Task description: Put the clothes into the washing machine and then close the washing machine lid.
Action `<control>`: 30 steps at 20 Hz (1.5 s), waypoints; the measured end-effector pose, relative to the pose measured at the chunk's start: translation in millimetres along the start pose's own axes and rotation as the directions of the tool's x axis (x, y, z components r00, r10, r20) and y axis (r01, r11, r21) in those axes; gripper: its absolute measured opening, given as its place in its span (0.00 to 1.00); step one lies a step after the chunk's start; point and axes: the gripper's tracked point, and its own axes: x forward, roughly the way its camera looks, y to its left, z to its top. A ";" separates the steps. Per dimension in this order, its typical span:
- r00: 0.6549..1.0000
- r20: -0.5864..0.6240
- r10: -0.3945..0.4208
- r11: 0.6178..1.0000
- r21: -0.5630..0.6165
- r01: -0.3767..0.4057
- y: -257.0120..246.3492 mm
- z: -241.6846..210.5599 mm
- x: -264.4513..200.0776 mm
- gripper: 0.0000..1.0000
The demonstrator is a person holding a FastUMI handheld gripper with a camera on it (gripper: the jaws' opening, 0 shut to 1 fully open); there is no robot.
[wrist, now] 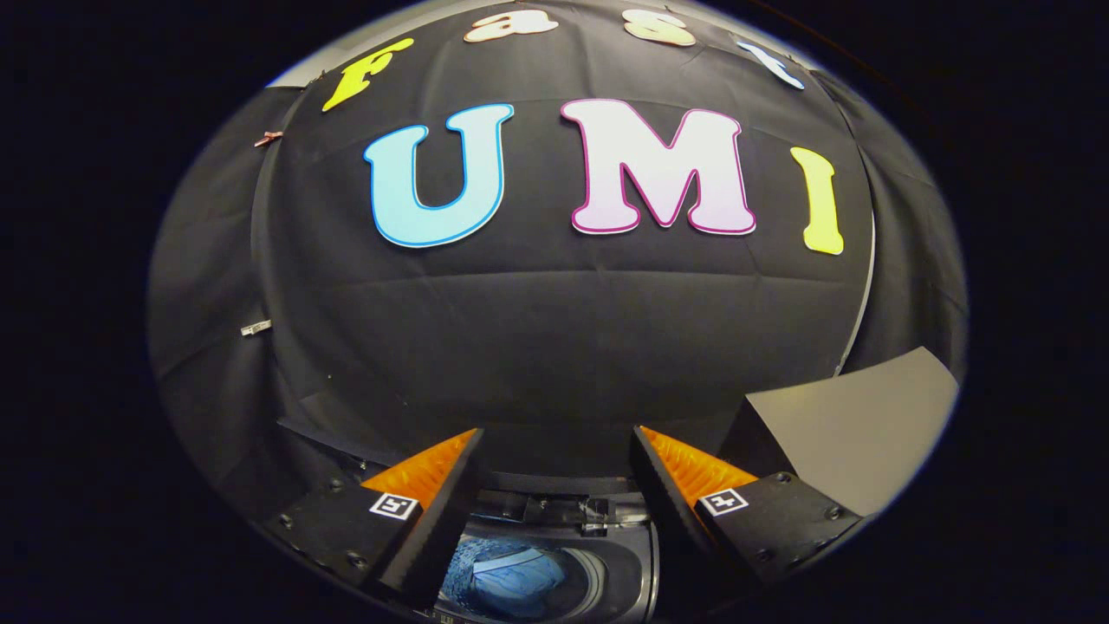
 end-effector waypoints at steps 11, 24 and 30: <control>0.994 -0.104 0.036 0.999 -0.022 -0.039 8.4 -58.3 -61.9 0.98; 0.993 0.000 0.116 0.993 0.011 -0.116 -2.9 -26.9 -139.1 0.98; 0.977 0.156 0.144 0.988 -0.079 -0.133 -18.9 21.7 -201.1 0.99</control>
